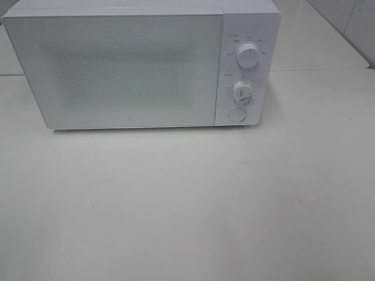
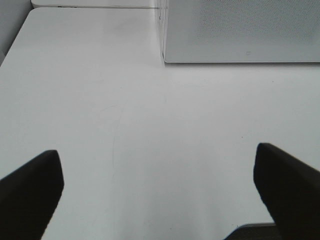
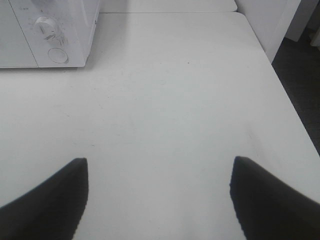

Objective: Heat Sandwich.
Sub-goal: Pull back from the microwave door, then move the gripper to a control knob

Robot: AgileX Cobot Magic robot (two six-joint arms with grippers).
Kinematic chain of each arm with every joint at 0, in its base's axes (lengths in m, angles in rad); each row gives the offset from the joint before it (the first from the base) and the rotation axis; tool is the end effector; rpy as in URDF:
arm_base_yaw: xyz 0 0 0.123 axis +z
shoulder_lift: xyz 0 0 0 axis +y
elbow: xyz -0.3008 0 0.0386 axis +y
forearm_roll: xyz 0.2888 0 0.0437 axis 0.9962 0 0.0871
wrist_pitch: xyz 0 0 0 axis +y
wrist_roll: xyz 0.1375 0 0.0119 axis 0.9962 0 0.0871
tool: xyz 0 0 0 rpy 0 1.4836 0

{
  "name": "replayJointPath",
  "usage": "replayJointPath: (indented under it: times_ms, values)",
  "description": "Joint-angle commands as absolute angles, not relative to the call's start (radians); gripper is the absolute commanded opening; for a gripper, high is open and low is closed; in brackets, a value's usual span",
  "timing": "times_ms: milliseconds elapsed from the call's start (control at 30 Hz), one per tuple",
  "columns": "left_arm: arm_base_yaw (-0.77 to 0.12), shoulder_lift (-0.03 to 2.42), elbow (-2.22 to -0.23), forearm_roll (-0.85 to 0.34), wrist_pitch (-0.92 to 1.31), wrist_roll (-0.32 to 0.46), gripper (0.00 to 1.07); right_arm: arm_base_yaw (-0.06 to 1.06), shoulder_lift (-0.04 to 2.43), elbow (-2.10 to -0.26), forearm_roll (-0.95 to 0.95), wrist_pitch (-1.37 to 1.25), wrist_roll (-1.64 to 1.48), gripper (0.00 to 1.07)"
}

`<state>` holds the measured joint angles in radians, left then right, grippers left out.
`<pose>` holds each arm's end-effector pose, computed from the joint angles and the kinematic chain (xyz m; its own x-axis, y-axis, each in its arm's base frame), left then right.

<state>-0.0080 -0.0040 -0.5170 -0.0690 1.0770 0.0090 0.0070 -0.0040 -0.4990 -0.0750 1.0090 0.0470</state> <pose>0.0506 -0.0088 0.2798 -0.4523 -0.0201 -0.8917 0.0514 0.9975 -0.0486 0.0569 -0.0084 0.2819 -0.4051 0.0041 -0.9142 0.0538 0.9984 -0.0193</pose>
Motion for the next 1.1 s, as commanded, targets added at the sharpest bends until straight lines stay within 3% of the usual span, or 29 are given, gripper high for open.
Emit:
replayJointPath:
  times_ms: [33,567,1100]
  values:
    - [-0.001,-0.031,-0.515,-0.072,1.071,0.009,0.98,0.001,-0.031,-0.497,-0.071,0.994,0.039,0.75]
    - [-0.001,-0.031,-0.515,-0.072,1.071,0.009,0.98,0.001,0.070,-0.523,-0.070,0.940,0.038,0.77]
    - [-0.001,-0.031,-0.515,-0.072,1.071,0.009,0.98,0.001,0.276,-0.474,-0.068,0.613,0.039,0.76]
